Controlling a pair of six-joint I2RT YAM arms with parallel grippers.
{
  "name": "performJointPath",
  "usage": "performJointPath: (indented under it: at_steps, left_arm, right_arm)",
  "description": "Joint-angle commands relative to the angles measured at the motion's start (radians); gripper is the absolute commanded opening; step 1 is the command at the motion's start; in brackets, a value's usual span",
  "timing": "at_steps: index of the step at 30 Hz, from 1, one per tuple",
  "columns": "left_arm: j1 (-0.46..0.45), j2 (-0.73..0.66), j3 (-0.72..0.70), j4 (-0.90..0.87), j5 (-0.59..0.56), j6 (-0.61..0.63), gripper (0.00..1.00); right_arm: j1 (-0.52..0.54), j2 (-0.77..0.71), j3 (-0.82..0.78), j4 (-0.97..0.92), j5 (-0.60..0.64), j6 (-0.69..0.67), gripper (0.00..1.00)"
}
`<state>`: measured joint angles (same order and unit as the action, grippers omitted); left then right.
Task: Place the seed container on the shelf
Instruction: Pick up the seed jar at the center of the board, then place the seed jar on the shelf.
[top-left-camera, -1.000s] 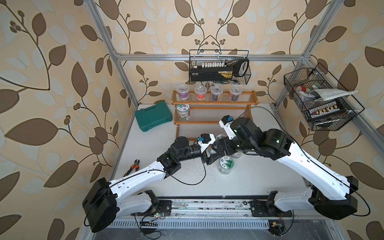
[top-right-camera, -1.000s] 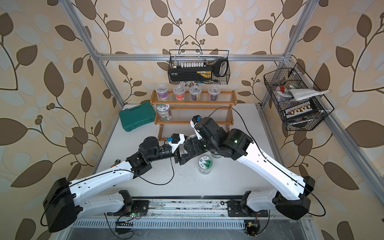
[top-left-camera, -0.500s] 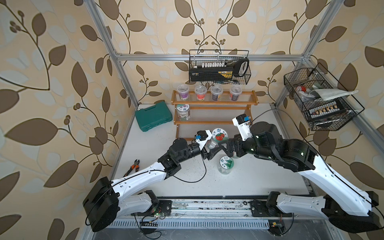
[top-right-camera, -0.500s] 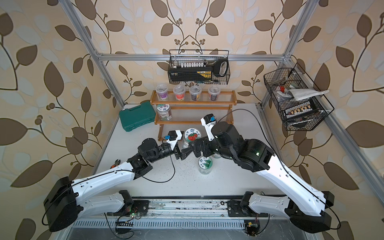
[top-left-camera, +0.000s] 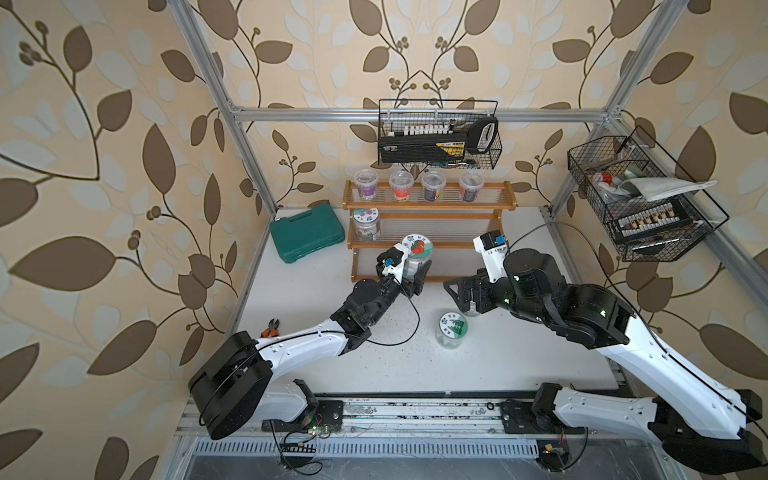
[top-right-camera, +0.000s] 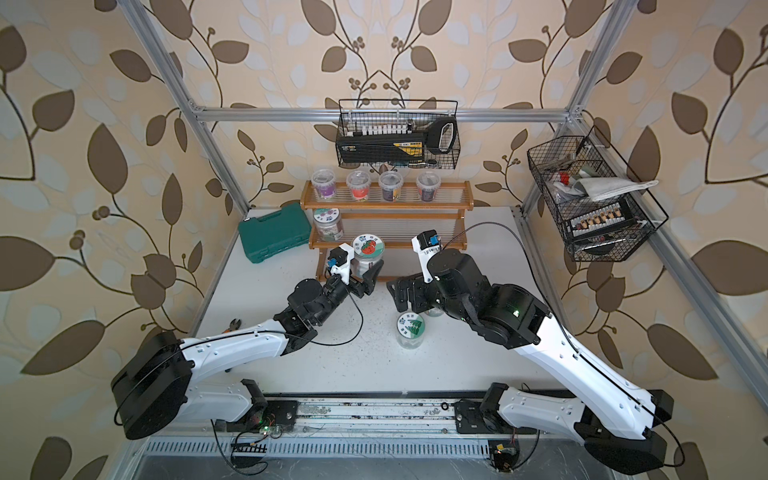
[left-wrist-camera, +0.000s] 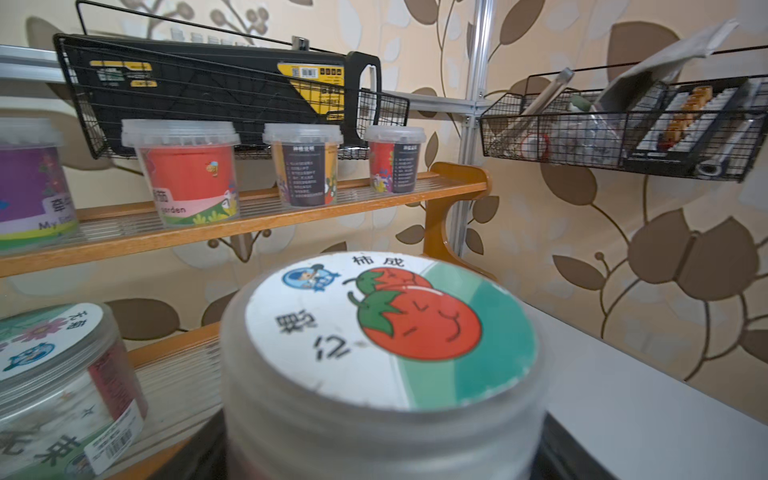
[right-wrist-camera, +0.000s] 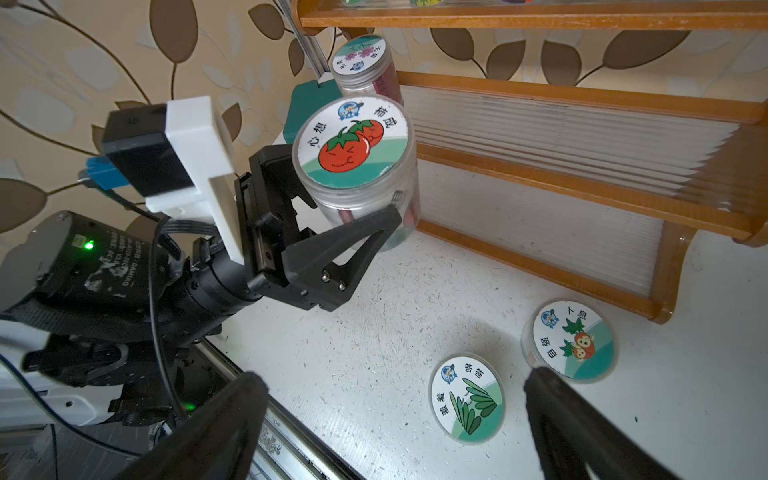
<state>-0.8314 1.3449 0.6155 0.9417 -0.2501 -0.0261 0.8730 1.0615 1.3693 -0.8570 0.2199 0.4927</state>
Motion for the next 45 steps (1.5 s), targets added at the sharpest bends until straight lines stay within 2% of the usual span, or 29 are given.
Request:
performJointPath:
  at_steps: [1, 16, 45]
  left_arm:
    - [0.032, 0.044, 0.014, 0.201, -0.121, -0.064, 0.50]
    - [0.144, 0.281, 0.148, 0.275, -0.116, -0.068, 0.51]
    - [0.208, 0.524, 0.341, 0.258, -0.101, -0.103, 0.51]
  right_arm:
    - [-0.026, -0.004, -0.024, 0.011, -0.010, -0.009, 0.99]
    - [-0.138, -0.053, -0.102, 0.030, -0.112, -0.019, 0.99]
    - [-0.234, -0.066, -0.170, 0.056, -0.204, -0.045, 0.99]
